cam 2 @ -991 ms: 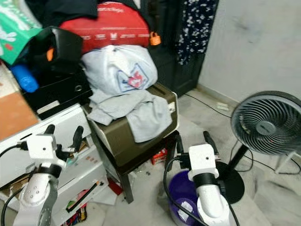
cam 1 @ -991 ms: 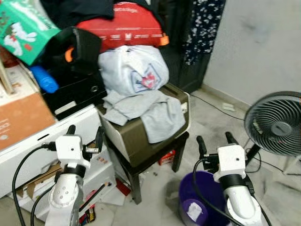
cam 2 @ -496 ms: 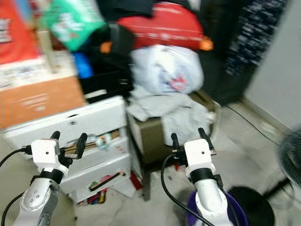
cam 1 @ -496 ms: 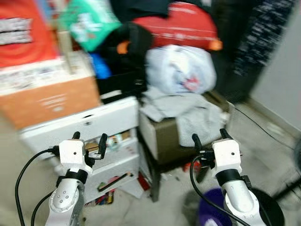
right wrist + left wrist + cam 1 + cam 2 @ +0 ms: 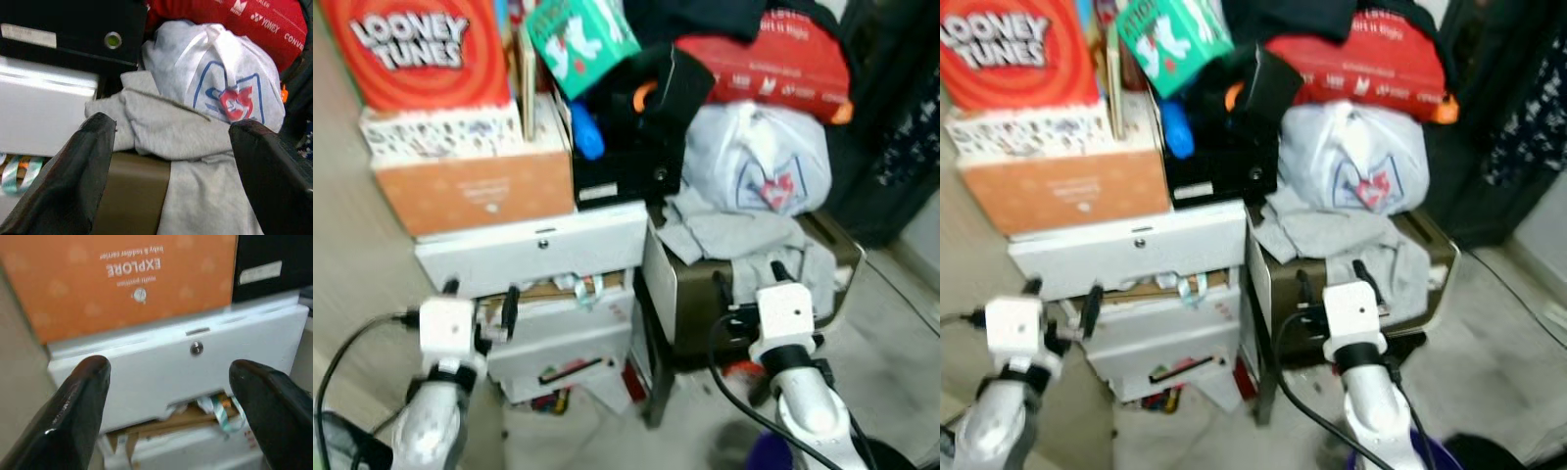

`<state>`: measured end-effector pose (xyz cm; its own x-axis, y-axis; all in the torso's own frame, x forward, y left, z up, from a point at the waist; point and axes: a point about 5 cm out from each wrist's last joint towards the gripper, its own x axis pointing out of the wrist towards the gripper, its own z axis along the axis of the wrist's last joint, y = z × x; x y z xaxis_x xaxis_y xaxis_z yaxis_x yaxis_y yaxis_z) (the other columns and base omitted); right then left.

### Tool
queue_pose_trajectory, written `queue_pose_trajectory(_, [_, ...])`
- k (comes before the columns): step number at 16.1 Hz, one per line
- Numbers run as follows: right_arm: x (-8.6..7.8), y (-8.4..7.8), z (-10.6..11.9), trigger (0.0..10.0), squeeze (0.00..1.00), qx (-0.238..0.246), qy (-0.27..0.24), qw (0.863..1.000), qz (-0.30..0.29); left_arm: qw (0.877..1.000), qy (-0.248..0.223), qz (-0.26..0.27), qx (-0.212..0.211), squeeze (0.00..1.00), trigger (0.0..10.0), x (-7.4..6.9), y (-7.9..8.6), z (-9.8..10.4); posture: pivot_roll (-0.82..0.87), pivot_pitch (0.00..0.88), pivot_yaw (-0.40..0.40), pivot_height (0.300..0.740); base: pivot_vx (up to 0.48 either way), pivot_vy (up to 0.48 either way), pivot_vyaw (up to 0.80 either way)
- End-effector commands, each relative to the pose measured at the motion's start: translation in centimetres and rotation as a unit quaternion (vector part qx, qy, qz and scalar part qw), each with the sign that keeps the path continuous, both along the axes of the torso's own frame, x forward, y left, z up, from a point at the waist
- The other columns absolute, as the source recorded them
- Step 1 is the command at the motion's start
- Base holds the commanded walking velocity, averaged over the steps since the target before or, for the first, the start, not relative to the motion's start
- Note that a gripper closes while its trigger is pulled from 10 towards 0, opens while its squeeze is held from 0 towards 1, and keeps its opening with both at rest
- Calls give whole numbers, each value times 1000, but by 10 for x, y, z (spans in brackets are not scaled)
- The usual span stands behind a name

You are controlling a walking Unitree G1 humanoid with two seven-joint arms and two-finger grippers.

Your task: Clean up the room

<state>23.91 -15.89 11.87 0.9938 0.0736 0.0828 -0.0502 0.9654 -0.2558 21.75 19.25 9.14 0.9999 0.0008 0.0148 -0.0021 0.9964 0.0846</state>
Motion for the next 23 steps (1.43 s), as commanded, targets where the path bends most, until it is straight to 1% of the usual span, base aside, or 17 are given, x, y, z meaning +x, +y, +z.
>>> queue_pose_trajectory(1, [0,-2,1,10000,0,-1,2,1000,-3,1000,-9,0,6,0,10000,-2,1,5,-67,10,-12,740,0,0,494])
queue_pose_trajectory(3, [1,1,0,10000,0,2,4,1000,2,1000,-9,0,11,0,10000,2,0,6,-62,9,-17,740,0,0,231])
queue_pose_trajectory(4, [4,4,2,10000,0,2,2,1000,7,1000,-12,-12,13,0,10000,5,-5,8,-64,8,-18,740,0,0,0])
queue_pose_trajectory(6, [6,3,2,10000,0,-2,0,1000,7,1000,-12,-16,13,0,10000,8,-8,8,-69,5,-17,740,0,0,281])
queue_pose_trajectory(8, [6,2,3,10000,0,-1,1,1000,5,1000,-10,-17,8,0,10000,10,-8,8,-71,7,-16,740,0,-131,628])
queue_pose_trajectory(15, [9,7,2,10000,0,0,3,1000,14,1000,-7,-25,5,0,10000,12,-9,7,-65,4,-18,740,0,-272,0])
queue_pose_trajectory(17, [9,7,2,10000,0,-2,3,1000,15,1000,-11,-21,-6,0,10000,13,-9,7,-63,0,-18,740,0,0,0])
queue_pose_trajectory(20, [10,7,0,10000,0,-3,5,1000,15,1000,-9,-23,-7,0,10000,14,-8,7,-63,0,-15,740,0,0,0])
queue_pose_trajectory(23, [10,9,0,10000,0,-5,2,1000,18,1000,-11,-25,-5,0,10000,15,-8,7,-63,2,-14,740,0,0,704])
